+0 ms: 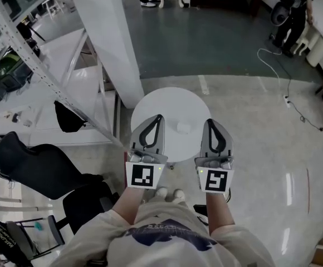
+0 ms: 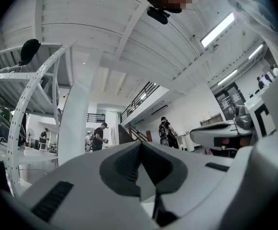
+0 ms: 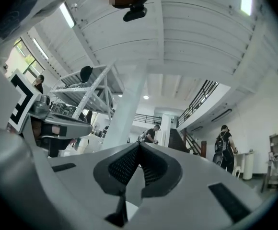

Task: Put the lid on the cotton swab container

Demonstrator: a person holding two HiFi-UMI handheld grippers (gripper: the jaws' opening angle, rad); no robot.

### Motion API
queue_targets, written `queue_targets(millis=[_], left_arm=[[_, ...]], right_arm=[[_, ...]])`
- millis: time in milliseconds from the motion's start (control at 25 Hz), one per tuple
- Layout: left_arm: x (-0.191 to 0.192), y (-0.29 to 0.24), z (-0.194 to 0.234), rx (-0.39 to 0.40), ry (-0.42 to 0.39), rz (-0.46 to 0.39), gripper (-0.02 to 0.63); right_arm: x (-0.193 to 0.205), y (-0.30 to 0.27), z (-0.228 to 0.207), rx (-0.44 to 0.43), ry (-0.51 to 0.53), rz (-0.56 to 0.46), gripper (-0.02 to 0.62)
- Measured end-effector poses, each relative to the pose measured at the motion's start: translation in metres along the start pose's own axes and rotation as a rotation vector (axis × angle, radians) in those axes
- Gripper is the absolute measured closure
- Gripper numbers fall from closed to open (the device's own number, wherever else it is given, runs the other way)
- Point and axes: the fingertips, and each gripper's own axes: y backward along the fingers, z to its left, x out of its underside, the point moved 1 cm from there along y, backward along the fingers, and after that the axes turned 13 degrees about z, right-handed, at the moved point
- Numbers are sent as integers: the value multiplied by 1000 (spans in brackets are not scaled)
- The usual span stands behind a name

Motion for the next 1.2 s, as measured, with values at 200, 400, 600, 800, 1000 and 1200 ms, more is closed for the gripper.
queue_targets(millis=[200,400,600,800,1000,1200], left_arm=[[-12,0,3,24,9,-37,607],[-20,-3,6,42,4,-63,607],[-22,-7,7,48,10,-74,607],[-23,-10,5,53,11,-76,607],[-22,-14,5,51,18,-76,607],[-21,-16,7,48,21,-70,607]], right_arm=[[-13,4,5,32,0,-25,586],[-24,4,1,68,5,-46,588],[-34,4,2,77,8,-85,588],[-33,3,0,91,6,-72,588],[-30,2,-2,94,8,-65,588],[-31,0,-2,88,10,-62,588]])
